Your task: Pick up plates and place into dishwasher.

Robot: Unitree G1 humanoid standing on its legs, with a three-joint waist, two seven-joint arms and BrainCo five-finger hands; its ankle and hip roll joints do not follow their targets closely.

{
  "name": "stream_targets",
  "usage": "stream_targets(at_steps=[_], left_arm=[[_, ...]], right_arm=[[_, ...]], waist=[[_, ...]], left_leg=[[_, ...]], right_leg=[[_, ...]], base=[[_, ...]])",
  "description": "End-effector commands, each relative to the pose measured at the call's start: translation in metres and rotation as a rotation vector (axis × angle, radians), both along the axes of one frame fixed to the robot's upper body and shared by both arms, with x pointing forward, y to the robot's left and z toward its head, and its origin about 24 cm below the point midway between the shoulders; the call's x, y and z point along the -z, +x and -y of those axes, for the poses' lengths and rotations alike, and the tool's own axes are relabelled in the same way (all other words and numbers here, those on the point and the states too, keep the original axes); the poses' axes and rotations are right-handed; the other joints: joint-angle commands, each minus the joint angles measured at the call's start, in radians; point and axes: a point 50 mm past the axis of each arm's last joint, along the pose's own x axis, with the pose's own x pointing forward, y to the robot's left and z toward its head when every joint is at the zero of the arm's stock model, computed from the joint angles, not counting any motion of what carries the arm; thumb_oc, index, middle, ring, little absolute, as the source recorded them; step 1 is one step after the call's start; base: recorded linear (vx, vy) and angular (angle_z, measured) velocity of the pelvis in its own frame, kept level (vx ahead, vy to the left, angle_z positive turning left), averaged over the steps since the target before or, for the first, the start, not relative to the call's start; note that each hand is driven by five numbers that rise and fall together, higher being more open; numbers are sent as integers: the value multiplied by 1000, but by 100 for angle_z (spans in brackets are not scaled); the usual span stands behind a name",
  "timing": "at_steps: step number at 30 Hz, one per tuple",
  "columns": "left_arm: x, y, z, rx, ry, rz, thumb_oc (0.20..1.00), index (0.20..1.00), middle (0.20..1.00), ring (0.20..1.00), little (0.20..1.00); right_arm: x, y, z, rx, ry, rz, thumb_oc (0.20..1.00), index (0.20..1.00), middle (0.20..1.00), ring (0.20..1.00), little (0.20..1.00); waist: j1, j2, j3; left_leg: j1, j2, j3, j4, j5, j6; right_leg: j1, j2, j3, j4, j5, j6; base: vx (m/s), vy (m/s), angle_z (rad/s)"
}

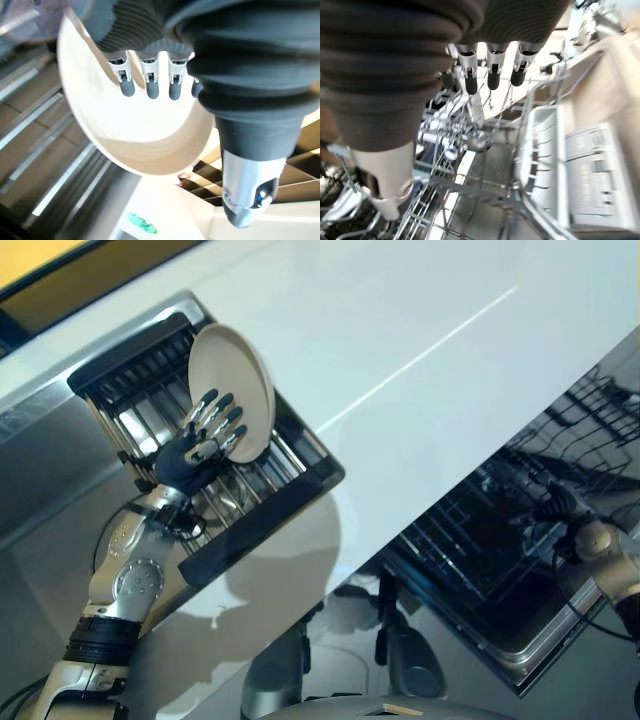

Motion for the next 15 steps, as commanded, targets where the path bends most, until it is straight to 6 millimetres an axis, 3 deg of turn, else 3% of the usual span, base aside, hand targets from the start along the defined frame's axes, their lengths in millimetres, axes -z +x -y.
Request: stream_targets(at_steps=[1,9,15], left_arm=[[14,-9,8,8,-90,4,1000,1000,1000,1000,1000],[40,-27,4,-32,-101,-83,1000,1000,1000,1000,1000],[49,-34,0,-129,-131,-108,1000,1000,1000,1000,1000]], right_arm=[[-23,5,-3,-3,9,149,1000,1000,1000,1000,1000],[-25,-17,-17,86,157,412,1000,1000,1000,1000,1000],[-65,-25,-49,39,271,837,1000,1000,1000,1000,1000]], waist=[[-22,20,-56],[-55,12,-154],[-77,36,-195]], left_leg=[[14,18,18,-75,14,45],[89,19,29,-79,-18,53],[144,19,32,-91,-41,60]], right_leg=[[45,13,31,99,-133,48],[112,22,69,86,-147,52],[156,22,97,80,-168,53]], base=[[109,13,1],[135,32,-9],[100,83,-8]])
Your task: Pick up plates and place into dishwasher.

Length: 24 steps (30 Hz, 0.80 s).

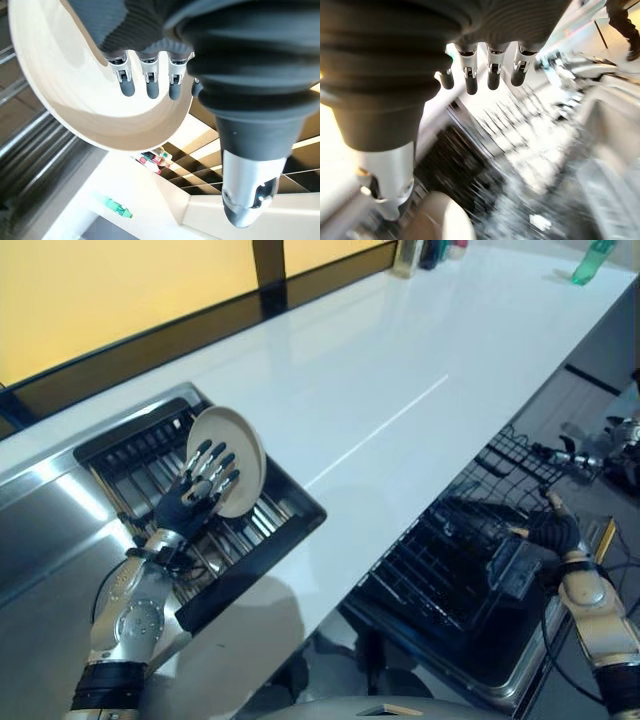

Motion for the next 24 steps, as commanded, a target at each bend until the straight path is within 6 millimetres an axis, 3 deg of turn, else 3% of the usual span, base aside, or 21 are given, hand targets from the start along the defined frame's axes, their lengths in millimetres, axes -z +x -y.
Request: stream_targets(at_steps=[1,7,11,15,24], left_arm=[[1,-5,10,-61,-34,51,1000,1000,1000,1000,1000],[3,-10,2,-176,46,34,1000,1000,1000,1000,1000],[-13,-12,-23,-510,567,64,1000,1000,1000,1000,1000],[-40,-8,-47,-693,873,152,1000,1000,1000,1000,1000],[-86,-9,-70,-791,1583,402,1000,1000,1000,1000,1000]], right_arm=[[-66,6,-9,-53,-73,367,1000,1000,1000,1000,1000],[-91,-5,-27,-160,-23,561,1000,1000,1000,1000,1000],[-100,-8,-38,-260,-26,589,1000,1000,1000,1000,1000],[-105,-4,-44,-323,-38,574,1000,1000,1000,1000,1000],[-98,3,-47,-379,9,474,1000,1000,1000,1000,1000]], waist=[[-7,53,-44],[-4,59,-83],[10,55,-110],[21,52,-132],[20,72,-159]], left_leg=[[-39,10,-6,21,-41,58],[-11,14,-5,9,-43,50],[-6,16,-14,8,-35,42],[-11,17,-27,11,-28,36],[-12,15,-45,4,-21,26]], right_leg=[[44,5,61,80,-127,43],[76,4,45,69,-140,42],[95,5,21,60,-144,39],[102,4,-1,59,-150,34],[105,-4,-23,57,-151,35]], base=[[67,86,-3],[54,59,0],[36,34,9],[31,31,11],[29,47,18]])
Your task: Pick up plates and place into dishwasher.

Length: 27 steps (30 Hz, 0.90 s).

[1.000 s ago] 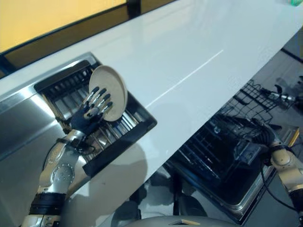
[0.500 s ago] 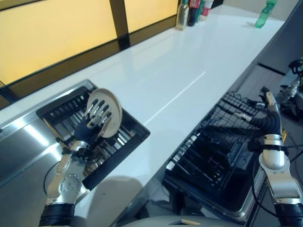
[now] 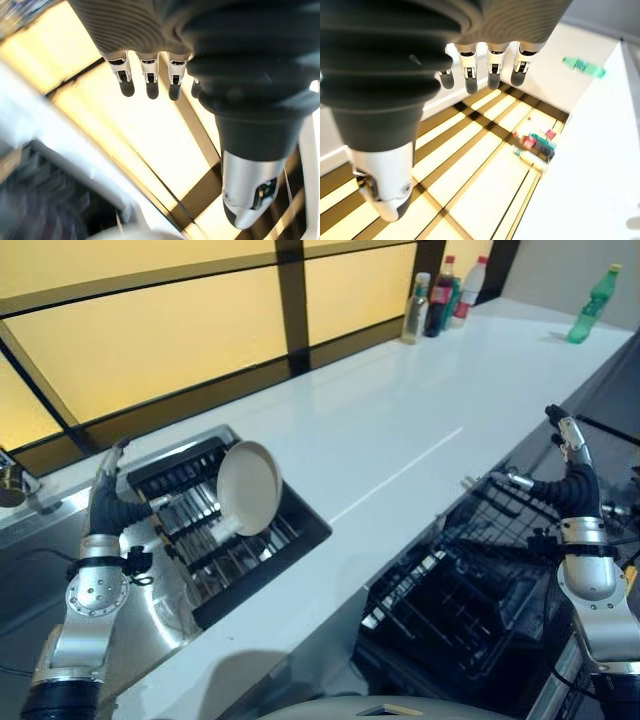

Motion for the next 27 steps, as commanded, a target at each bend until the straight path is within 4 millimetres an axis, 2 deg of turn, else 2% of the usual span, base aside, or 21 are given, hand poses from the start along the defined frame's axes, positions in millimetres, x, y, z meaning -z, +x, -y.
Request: stream_targets(at_steps=[1,6,11,14,18,27], left_arm=[[-45,10,-4,19,359,129,1000,1000,1000,1000,1000],[-54,17,-1,50,670,112,1000,1000,1000,1000,1000],[-67,28,13,151,884,125,1000,1000,1000,1000,1000],[-71,35,24,219,937,137,1000,1000,1000,1000,1000],[-66,41,38,313,1019,109,1000,1000,1000,1000,1000],[-50,52,45,362,1039,35,1000,1000,1000,1000,1000]], right_arm=[[-27,7,-4,-83,-30,69,1000,1000,1000,1000,1000],[-27,11,-8,-123,-29,38,1000,1000,1000,1000,1000],[-25,15,-12,-153,-30,11,1000,1000,1000,1000,1000],[-23,16,-13,-166,-24,-2,1000,1000,1000,1000,1000],[-19,17,-18,-188,-23,-26,1000,1000,1000,1000,1000],[-10,16,-20,-201,-42,-82,1000,1000,1000,1000,1000]], waist=[[-11,11,-27],[-28,28,-28],[-52,44,-29],[-63,51,-28],[-87,63,-24],[-135,91,3]], left_leg=[[-43,-16,29,9,-19,38],[-40,-20,38,7,-22,41],[-34,-25,52,6,-26,46],[-31,-28,61,6,-30,49],[-23,-33,78,6,-37,56],[-7,-47,113,6,-53,69]], right_leg=[[27,-22,20,59,-105,42],[22,-29,24,63,-105,47],[18,-36,31,67,-102,54],[14,-38,38,72,-102,56],[8,-42,51,82,-102,60],[-14,-51,102,102,-100,69]], base=[[23,74,5],[17,66,1],[20,43,-1],[0,0,0],[39,15,-3],[55,32,-15]])
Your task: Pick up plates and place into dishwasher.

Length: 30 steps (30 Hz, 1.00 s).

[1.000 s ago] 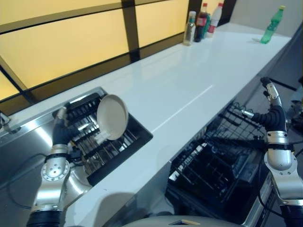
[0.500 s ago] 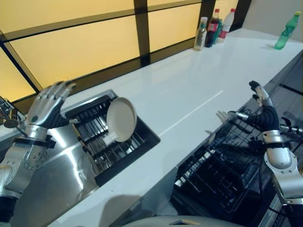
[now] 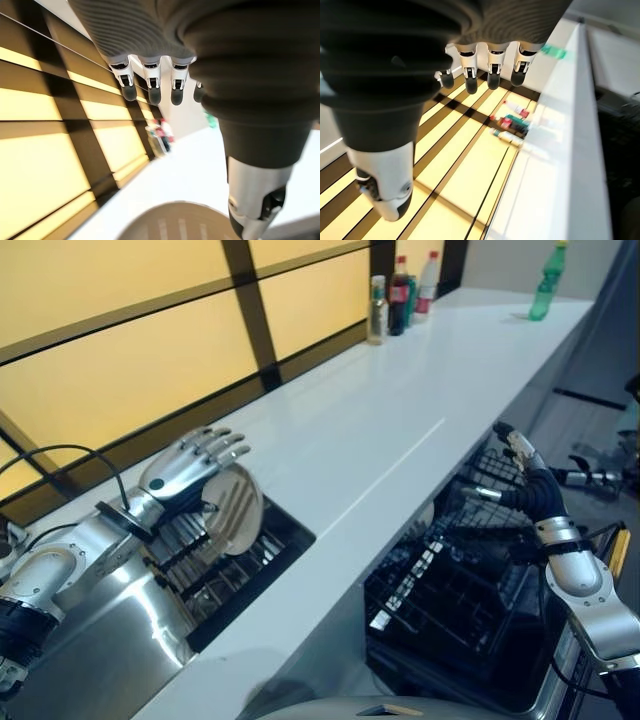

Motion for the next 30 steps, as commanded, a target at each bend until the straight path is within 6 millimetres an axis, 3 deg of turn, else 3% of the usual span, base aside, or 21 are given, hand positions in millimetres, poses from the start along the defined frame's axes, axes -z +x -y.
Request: stream_targets(at_steps=[1,11,23,30], left_arm=[[-33,13,-11,-45,45,105,1000,1000,1000,1000,1000],[-15,11,-26,-136,119,-7,1000,1000,1000,1000,1000],[15,2,-46,-311,134,-205,1000,1000,1000,1000,1000],[31,3,-56,-395,111,-218,1000,1000,1000,1000,1000]], right_arm=[[-23,8,-4,-51,-40,82,1000,1000,1000,1000,1000],[-28,8,3,-67,-79,63,1000,1000,1000,1000,1000],[-36,9,10,-67,-102,54,1000,1000,1000,1000,1000],[-42,11,9,-80,-126,56,1000,1000,1000,1000,1000]], waist=[[-13,-9,2],[-33,18,32],[-23,27,56],[-27,34,77]], left_leg=[[-30,-37,62,7,-57,73],[-27,-51,85,7,-59,75],[-28,-58,74,8,-51,75],[-40,-63,73,9,-42,70]], right_leg=[[-13,-46,50,103,-107,59],[-29,-56,65,113,-107,68],[-34,-67,45,135,-118,71],[-53,-73,45,152,-122,74]], base=[[58,52,-13],[41,70,-12],[27,67,0],[19,89,1]])
